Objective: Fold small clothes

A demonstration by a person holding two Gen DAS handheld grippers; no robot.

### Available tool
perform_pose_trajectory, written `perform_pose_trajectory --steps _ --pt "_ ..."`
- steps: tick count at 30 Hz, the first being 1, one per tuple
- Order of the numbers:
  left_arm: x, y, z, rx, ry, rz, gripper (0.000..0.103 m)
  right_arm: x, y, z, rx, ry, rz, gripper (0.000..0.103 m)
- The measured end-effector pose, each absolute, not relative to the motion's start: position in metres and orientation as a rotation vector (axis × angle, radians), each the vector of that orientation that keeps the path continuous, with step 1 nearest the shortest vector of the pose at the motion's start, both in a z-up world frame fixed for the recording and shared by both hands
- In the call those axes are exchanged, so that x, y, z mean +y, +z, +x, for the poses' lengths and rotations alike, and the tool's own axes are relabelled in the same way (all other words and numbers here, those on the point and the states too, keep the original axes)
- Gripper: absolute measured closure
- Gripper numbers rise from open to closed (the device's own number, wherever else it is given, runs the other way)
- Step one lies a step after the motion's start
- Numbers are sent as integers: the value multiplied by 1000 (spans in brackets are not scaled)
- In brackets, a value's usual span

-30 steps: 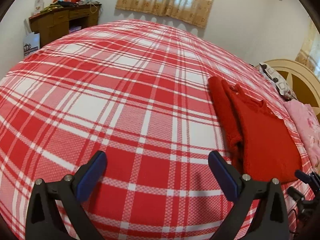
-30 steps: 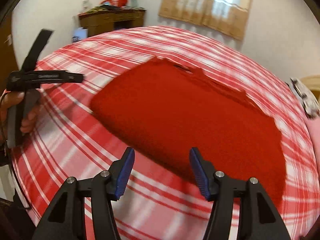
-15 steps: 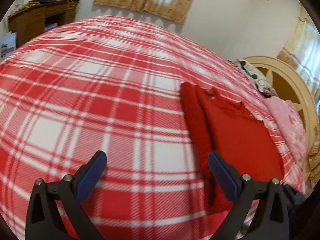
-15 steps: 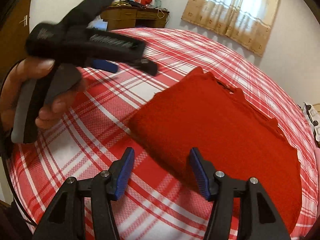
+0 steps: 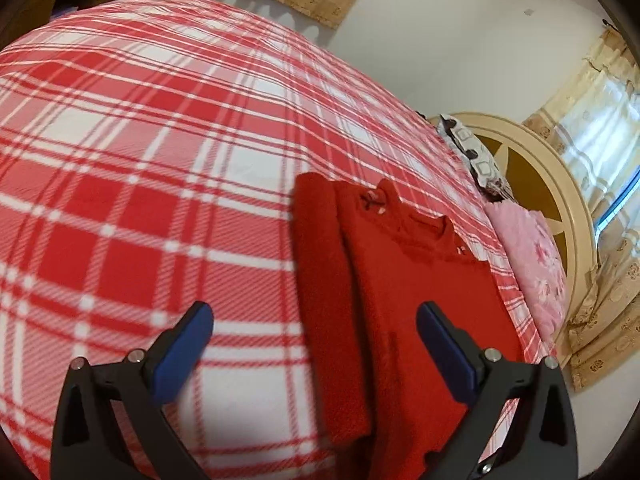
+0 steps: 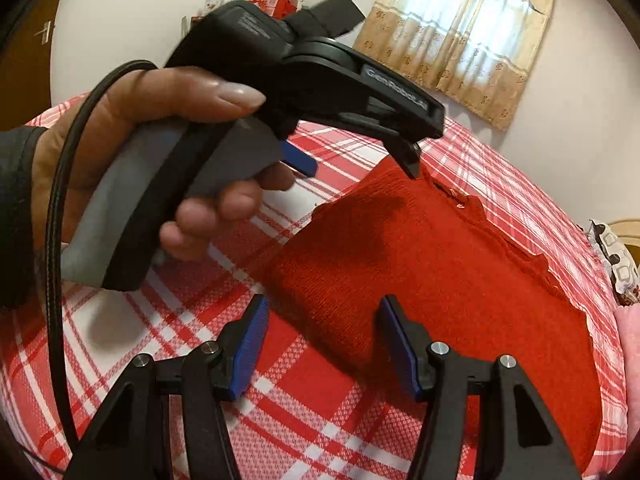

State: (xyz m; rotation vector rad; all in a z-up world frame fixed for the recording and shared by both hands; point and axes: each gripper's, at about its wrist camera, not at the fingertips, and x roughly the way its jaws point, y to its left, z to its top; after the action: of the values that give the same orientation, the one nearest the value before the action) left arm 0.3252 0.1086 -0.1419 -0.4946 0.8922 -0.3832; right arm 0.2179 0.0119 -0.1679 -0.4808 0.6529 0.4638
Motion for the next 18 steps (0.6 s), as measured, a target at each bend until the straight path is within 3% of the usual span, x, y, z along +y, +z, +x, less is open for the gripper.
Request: perform_pose_trajectory --steps 11,13,18 --pt "102 -144 349 887 -496 -503 0 9 -172 226 658 431 -424 45" --pt "102 -146 351 875 -498 -516 1 10 -172 224 652 430 -421 51" --pt "100 -147 354 864 -507 -526 19 13 -172 221 645 436 -431 63"
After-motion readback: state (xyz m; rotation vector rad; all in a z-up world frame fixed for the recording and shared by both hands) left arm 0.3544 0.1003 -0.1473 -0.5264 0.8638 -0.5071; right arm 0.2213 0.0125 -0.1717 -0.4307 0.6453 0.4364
